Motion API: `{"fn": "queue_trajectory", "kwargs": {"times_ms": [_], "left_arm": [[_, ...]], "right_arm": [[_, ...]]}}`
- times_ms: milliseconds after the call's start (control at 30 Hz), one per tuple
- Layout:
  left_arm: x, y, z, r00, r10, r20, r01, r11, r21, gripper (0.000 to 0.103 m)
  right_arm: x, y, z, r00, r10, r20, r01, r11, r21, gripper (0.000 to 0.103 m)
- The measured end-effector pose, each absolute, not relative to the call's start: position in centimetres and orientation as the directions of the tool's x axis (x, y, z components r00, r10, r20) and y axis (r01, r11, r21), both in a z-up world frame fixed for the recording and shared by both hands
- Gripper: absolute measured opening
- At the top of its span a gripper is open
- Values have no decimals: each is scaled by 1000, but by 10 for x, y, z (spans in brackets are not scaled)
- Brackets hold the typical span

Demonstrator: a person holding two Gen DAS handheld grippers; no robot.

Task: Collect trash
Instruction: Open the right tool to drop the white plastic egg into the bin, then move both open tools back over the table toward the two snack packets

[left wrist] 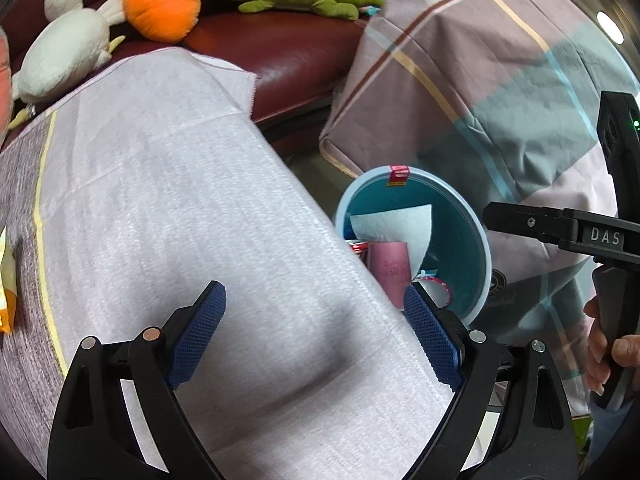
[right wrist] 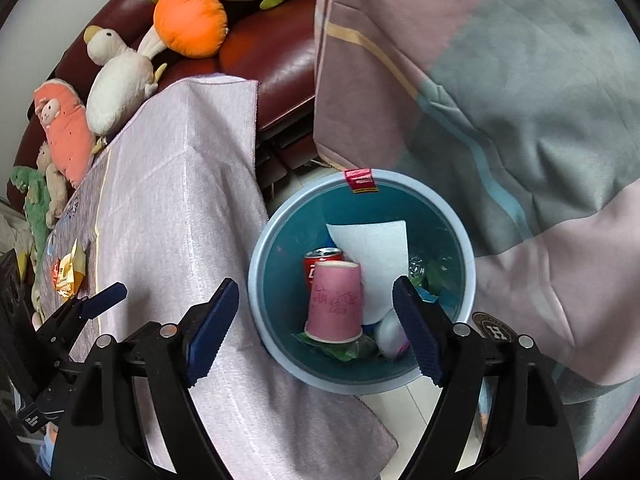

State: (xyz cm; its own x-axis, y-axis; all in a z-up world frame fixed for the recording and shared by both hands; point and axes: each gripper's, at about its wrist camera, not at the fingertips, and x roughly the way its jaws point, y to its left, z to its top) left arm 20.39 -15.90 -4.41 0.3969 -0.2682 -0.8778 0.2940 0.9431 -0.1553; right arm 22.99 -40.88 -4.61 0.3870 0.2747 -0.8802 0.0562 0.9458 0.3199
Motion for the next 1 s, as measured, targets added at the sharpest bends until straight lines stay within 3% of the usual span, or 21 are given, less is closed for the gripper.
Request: {"fn": "queue_trajectory", "kwargs": {"times_ms": [500,1000], "left_arm": [[177,-74,-20,469,-256,-845,181,965,-192,91],[137,74,-11,551,-170,-817,-42,972,-230,92]], "right_arm": [[222,-336,-12,368,263,-892,-33,962,270,80],[219,-190,16,324,291,-900,-249,944,215,80]]}}
